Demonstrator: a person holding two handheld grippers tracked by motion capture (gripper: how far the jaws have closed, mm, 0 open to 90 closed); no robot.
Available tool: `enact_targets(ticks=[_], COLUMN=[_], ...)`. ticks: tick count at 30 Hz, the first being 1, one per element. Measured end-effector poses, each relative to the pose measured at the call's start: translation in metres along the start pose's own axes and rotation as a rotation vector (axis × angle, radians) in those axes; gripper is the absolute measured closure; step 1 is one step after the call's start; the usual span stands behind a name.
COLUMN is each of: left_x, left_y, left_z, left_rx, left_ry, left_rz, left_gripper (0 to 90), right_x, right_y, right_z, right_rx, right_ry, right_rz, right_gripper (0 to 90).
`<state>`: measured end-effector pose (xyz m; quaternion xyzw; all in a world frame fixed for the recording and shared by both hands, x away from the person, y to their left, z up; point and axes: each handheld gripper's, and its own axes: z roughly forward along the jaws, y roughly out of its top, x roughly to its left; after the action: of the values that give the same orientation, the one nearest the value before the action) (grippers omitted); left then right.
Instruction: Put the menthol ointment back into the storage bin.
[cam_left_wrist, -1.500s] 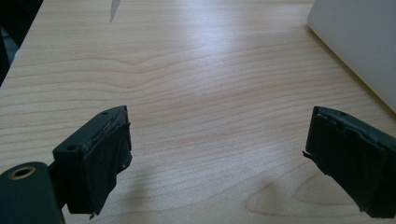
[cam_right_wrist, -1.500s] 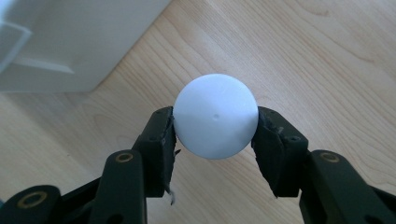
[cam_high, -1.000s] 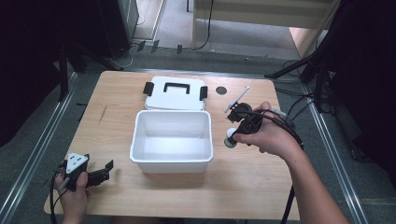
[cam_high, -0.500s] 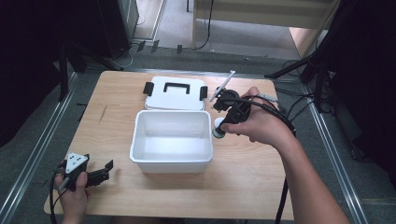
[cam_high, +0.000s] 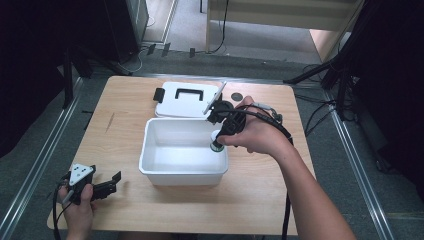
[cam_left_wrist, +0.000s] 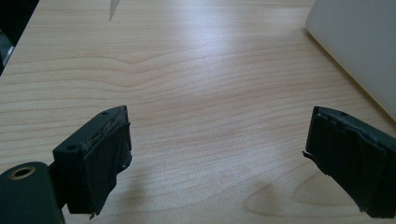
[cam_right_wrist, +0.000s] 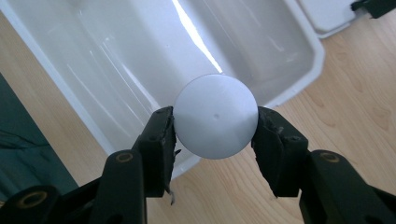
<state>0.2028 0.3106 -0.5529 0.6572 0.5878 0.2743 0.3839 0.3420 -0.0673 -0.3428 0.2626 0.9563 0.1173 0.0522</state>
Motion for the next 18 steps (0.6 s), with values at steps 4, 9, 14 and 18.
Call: enact_targets(ticks=[4, 9, 14, 18], left_x=[0.000, 0.000, 0.000, 0.000], left_y=[0.000, 0.000, 0.000, 0.000], left_z=[0.000, 0.000, 0.000, 0.000], left_rx=[0.001, 0.003, 0.008, 0.009], left_ry=[0.000, -0.002, -0.003, -0.003], left_rz=[-0.002, 0.001, 0.003, 0.004], left_gripper=[7.5, 7.5, 7.5, 7.5], right_x=[0.002, 0.007, 0.014, 0.018], right_y=[0.002, 0.005, 0.008, 0.010], right_z=[0.020, 0.052, 0.076, 0.101], right_rx=[0.018, 0.050, 0.075, 0.131], right_ry=[0.025, 0.040, 0.053, 0.038], right_rz=[-0.021, -0.076, -0.115, -0.136], right_gripper=[51.6, 51.6, 51.6, 51.6])
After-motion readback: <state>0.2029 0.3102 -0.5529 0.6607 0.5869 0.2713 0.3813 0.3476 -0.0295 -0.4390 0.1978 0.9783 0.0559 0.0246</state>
